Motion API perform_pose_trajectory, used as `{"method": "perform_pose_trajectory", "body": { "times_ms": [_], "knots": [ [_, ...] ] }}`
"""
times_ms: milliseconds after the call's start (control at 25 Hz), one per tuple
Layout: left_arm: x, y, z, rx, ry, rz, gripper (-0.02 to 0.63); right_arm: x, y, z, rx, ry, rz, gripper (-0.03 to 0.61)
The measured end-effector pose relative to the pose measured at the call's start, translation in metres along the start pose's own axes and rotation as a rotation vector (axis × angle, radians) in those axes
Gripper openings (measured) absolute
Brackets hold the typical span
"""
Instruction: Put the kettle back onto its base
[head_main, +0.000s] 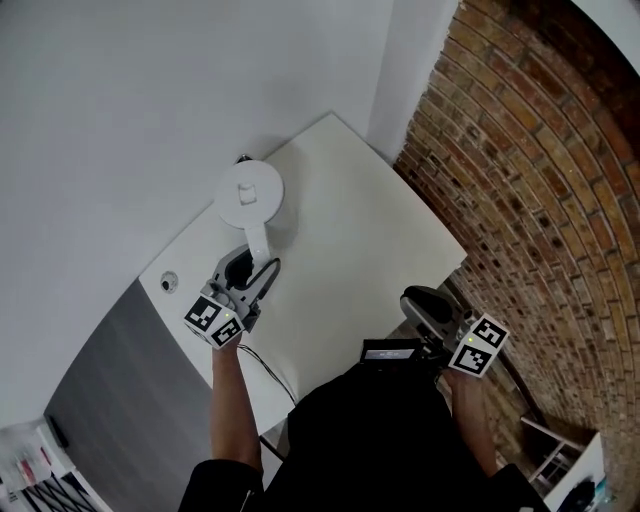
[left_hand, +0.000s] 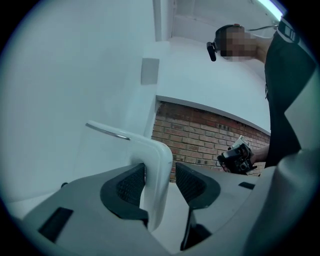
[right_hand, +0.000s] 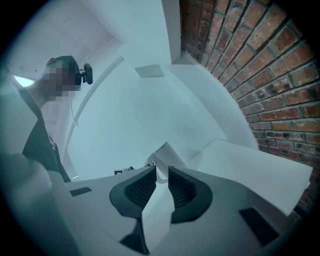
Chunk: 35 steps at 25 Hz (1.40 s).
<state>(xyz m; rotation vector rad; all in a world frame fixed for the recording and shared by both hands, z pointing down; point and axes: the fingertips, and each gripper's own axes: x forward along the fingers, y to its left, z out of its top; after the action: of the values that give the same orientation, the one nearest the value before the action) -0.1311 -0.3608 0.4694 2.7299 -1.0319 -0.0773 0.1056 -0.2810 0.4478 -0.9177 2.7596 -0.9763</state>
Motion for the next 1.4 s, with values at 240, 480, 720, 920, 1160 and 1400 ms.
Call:
{"method": "perform_pose_trajectory", "body": {
  "times_ms": [240,480,720,920,1160,1400],
  "knots": [
    [0.006,-0.005,-0.005,-0.011,0.043,0.010,0.169,0.001,0.005,-0.011,0.035,-0.004,0.004,0.077],
    [0.026,-0.009,-0.004,-0.004,0.008,0.001,0.166,-0.002,0.001,-0.005,0.030,-0.011,0.003,0.077],
    [0.038,-0.010,0.001,-0.019,-0.014,0.032,0.164,-0.005,-0.002,-0.004,0.034,-0.014,0.003,0.077],
    [0.046,-0.012,-0.002,-0.028,-0.055,0.055,0.164,-0.004,-0.001,-0.007,0.038,-0.006,0.004,0.077],
    [0.043,-0.011,0.000,-0.028,-0.064,0.062,0.164,-0.003,-0.001,-0.007,0.038,-0.007,0.004,0.077],
    [0.042,-0.008,-0.001,-0.029,-0.058,0.061,0.164,-0.004,-0.003,-0.010,0.044,-0.011,0.002,0.077]
  ]
}}
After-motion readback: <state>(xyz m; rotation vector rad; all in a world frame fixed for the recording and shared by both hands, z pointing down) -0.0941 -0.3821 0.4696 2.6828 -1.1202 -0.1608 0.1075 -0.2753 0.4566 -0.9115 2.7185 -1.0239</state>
